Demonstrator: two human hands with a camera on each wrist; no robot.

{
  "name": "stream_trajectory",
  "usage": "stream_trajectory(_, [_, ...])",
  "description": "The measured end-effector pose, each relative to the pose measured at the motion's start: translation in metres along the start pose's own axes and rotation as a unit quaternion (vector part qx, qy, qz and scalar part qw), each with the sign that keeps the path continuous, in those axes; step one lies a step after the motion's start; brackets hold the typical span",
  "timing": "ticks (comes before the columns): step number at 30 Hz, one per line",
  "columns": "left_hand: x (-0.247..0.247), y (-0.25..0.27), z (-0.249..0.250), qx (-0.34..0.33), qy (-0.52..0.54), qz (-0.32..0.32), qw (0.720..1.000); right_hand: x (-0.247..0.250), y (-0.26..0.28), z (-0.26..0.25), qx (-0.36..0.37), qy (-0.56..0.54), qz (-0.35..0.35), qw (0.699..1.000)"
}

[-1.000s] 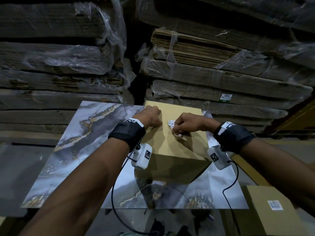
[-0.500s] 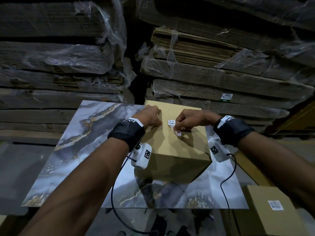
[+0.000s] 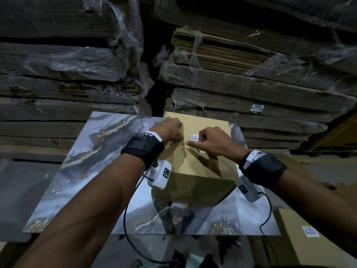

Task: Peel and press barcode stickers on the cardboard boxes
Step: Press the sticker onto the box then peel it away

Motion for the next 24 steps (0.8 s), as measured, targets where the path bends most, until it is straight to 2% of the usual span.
stream_trajectory(3, [0.001, 0.004, 0.001, 0.009, -0.005, -0.015, 1.0, -0.002, -0.014, -0.009, 0.0, 0.032, 0.002, 0.999])
stream_trajectory(6, [0.003, 0.007, 0.002, 0.004, -0.007, -0.007, 1.0, -0.006, -0.021, -0.014, 0.006, 0.047, -0.044, 0.998])
stream_trajectory(9, [0.002, 0.004, -0.001, 0.004, 0.0, 0.004, 1.0, -0.009, -0.019, -0.015, 0.028, 0.016, -0.075, 0.997])
stream_trajectory(13, [0.002, 0.003, -0.002, 0.003, 0.007, 0.008, 1.0, -0.008, -0.014, -0.012, 0.011, 0.022, -0.045, 0.999])
stream_trajectory(19, [0.002, 0.003, -0.002, 0.0, 0.008, 0.01, 1.0, -0.008, -0.016, -0.012, 0.007, 0.0, -0.055, 0.998])
stream_trajectory(24, [0.001, 0.003, -0.004, 0.003, 0.019, 0.012, 1.0, -0.003, -0.001, 0.0, 0.02, -0.064, 0.011, 0.998])
Point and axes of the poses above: each hand's wrist, its own y-axis away from the middle knuckle, its own x-axis out of the back of the hand, z = x × y, the point moved 10 cm from there along -y, towards the middle knuckle, and after that the axes turned 5 degrees about y, right-handed, at the moved point
